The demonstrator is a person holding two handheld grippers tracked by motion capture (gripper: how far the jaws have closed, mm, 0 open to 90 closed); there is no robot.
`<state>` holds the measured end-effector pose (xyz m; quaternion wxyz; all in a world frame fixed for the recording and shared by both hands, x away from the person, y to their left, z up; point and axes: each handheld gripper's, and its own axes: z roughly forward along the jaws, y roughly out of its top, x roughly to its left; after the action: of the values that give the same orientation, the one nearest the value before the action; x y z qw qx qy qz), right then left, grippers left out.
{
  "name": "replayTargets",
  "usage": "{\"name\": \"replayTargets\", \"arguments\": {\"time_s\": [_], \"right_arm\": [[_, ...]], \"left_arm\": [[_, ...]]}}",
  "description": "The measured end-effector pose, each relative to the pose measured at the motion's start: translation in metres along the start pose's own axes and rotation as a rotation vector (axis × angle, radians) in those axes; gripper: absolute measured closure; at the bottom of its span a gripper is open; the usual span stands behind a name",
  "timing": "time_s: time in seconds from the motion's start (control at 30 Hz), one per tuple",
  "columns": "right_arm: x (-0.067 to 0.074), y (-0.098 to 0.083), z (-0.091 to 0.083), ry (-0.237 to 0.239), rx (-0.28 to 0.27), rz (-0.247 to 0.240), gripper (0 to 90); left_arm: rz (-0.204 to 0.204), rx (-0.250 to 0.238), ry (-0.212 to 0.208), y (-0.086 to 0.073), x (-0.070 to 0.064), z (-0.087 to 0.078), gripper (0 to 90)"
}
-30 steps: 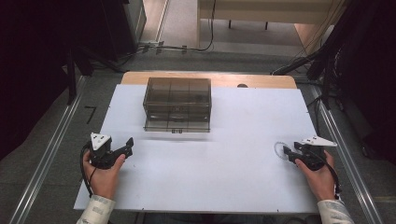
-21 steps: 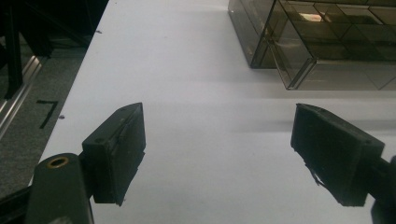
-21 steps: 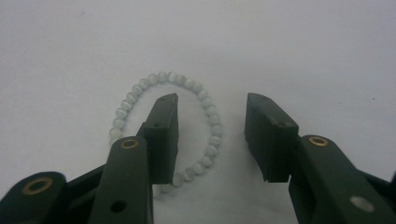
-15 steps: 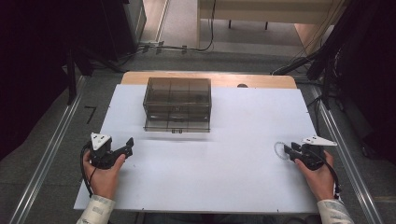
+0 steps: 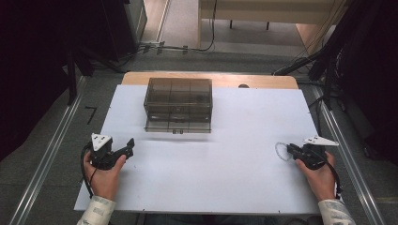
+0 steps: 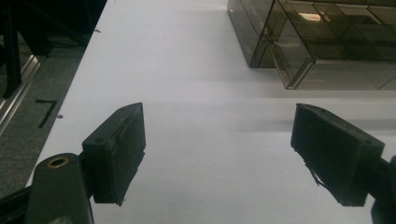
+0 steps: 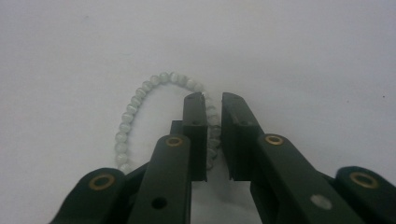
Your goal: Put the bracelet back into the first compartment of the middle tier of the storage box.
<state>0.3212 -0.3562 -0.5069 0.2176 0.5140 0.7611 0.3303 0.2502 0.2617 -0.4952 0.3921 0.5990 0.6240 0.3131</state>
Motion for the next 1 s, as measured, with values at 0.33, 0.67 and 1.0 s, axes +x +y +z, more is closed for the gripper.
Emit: {"name": "replayTargets", "arguments": {"time_s": [0.33,0.67,1.0], "right_arm": [[0.001,0.001,0.000,0.008,0.009,-0.004,84.0],[0.000,0.004,-0.003,0.022,-0.006,0.012,85.0],[0.007,0.009,-0.014,0.061,-0.057,0.003,85.0]], "left_arm": [[-0.002,0.001,-0.002,0.000,-0.001,0.001,18.8],[-0.003,0.003,-0.004,0.000,0.000,0.000,18.8],[-0.004,0.003,-0.003,0.000,0.001,0.000,18.8]]}}
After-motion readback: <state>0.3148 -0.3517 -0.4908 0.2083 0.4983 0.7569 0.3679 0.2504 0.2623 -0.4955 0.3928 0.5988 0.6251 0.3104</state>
